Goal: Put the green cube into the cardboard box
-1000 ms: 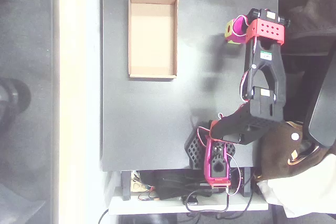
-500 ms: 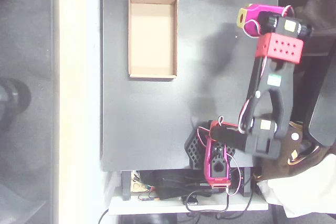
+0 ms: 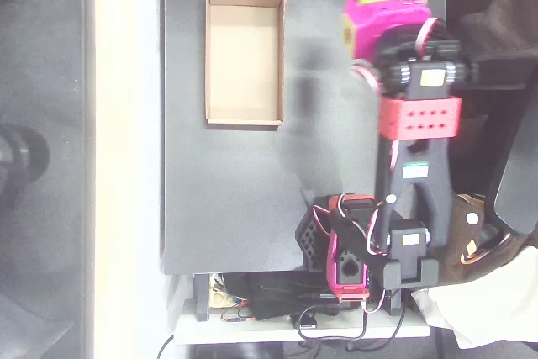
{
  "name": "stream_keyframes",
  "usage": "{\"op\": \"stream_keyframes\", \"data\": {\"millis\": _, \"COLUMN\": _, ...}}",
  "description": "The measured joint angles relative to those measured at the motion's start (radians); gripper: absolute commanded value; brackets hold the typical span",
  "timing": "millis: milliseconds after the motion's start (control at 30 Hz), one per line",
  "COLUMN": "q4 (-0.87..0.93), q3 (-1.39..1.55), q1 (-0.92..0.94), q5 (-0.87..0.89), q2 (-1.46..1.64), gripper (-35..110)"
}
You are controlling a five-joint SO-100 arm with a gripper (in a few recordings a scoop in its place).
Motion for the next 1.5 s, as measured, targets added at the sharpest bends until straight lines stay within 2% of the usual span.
{"op": "stream_keyframes", "data": {"millis": 600, "q4": 0.0, "q3": 0.0, "q1": -0.4, "q5": -0.011, "q2": -0.038, "gripper": 12}}
{"op": "stream_keyframes", "data": {"millis": 1500, "q4": -0.002, "q3": -0.002, "q1": -0.419, "q5": -0.012, "q2": -0.534, "gripper": 12}}
